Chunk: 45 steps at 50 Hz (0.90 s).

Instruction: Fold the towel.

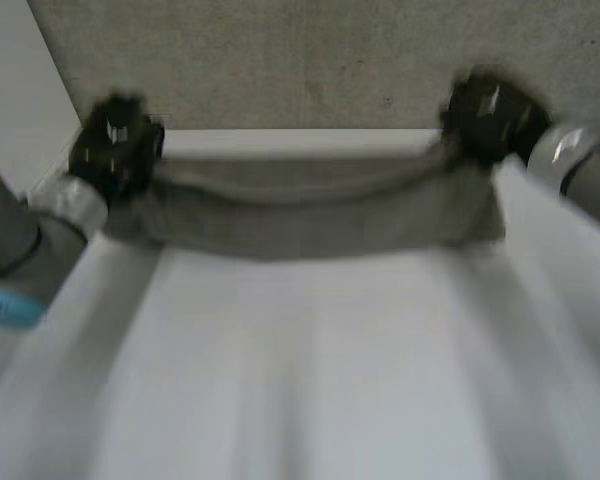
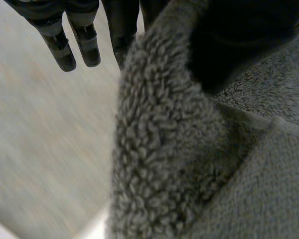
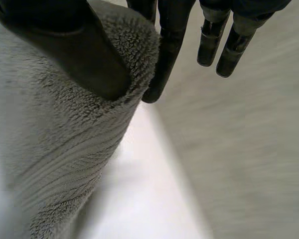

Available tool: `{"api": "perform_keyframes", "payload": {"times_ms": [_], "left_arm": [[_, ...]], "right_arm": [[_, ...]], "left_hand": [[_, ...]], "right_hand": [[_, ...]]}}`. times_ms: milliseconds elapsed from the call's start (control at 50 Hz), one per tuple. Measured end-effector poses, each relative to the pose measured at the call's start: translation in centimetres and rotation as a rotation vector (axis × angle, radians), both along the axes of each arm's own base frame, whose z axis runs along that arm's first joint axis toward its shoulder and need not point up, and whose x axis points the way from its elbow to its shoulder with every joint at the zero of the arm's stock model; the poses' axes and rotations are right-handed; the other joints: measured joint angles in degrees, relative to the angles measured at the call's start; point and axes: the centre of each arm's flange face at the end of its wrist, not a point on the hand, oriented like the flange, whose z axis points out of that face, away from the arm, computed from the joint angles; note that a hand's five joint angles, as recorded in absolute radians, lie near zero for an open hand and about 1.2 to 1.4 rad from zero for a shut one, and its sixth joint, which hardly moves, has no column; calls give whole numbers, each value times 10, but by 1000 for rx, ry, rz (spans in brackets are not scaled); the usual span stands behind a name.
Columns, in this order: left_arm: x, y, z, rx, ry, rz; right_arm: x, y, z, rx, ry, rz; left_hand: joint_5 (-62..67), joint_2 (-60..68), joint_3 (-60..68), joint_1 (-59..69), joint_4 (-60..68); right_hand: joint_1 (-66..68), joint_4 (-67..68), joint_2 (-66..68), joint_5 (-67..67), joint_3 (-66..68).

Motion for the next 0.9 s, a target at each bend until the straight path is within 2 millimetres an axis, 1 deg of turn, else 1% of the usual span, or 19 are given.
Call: {"api": "perform_keyframes", "payload": {"times_ms": [40, 60, 80, 100, 140, 180, 220, 280, 340, 400, 420, 440, 480, 500, 600, 660, 720, 800, 900], "left_arm": [[-10, -15, 38, -127, 33, -13], [-12, -17, 46, -151, 40, -14], [-15, -21, 65, -209, 60, -17], [-17, -24, 81, -256, 78, -19], [-18, -24, 104, -320, 111, -18], [-16, -21, 128, -382, 157, -19], [-14, -16, 140, -409, 192, -23], [-9, -10, 142, -408, 225, -27], [-2, -5, 125, -356, 230, -25], [7, 0, 90, -255, 205, -22], [8, 1, 84, -239, 200, -22], [12, 4, 66, -189, 181, -24], [17, 9, 45, -127, 156, -28], [19, 11, 38, -107, 147, -30], [26, 33, -17, 44, 59, -56], [27, 44, -35, 88, 15, -68], [26, 51, -43, 104, -16, -72], [26, 52, -43, 98, -34, -72], [24, 51, -31, 73, -35, -72]], "right_arm": [[2, -16, 47, -158, -102, -56], [2, -18, 58, -196, -133, -69], [0, -20, 83, -272, -197, -92], [-2, -20, 106, -339, -260, -108], [-6, -15, 134, -417, -346, -122], [-10, -6, 153, -461, -413, -123], [-13, 1, 155, -457, -434, -117], [-14, 12, 140, -399, -425, -100], [-14, 25, 108, -295, -383, -74], [-17, 38, 63, -165, -316, -60], [-18, 39, 56, -147, -305, -60], [-22, 44, 35, -93, -272, -65], [-29, 50, 11, -31, -230, -75], [-30, 52, 5, -17, -220, -78], [-49, 71, -51, 124, -118, -98], [-57, 79, -70, 179, -94, -100], [-64, 82, -79, 212, -88, -103], [-68, 80, -79, 218, -92, -112], [-71, 78, -63, 189, -111, -122]], "left_hand": [[0, 0, 0, 0, 0], [0, 0, 0, 0, 0], [0, 0, 0, 0, 0], [0, 0, 0, 0, 0], [0, 0, 0, 0, 0], [0, 0, 0, 0, 0], [0, 1, 0, 0, 0], [3, 1, 0, 0, 0], [3, 3, 0, 0, 0], [3, 3, 0, 0, 0], [3, 3, 0, 0, 0], [3, 3, 0, 0, 0], [3, 3, 0, 0, 0], [3, 3, 0, 0, 0], [3, 3, 0, 0, 0], [3, 3, 0, 0, 0], [3, 3, 0, 0, 0], [3, 3, 0, 0, 0], [3, 3, 0, 0, 0]], "right_hand": [[0, 0, 0, 0, 0], [0, 0, 0, 0, 0], [0, 0, 0, 0, 0], [0, 0, 3, 0, 0], [0, 0, 6, 0, 0], [0, 0, 8, 0, 0], [0, 0, 8, 0, 0], [0, 0, 8, 3, 0], [0, 0, 8, 4, 0], [0, 0, 8, 4, 0], [0, 0, 8, 4, 0], [0, 0, 8, 4, 0], [0, 0, 8, 4, 0], [0, 0, 8, 4, 0], [0, 0, 8, 4, 0], [0, 0, 8, 4, 0], [0, 0, 8, 4, 0], [0, 0, 8, 4, 0], [0, 0, 11, 4, 0]]}}
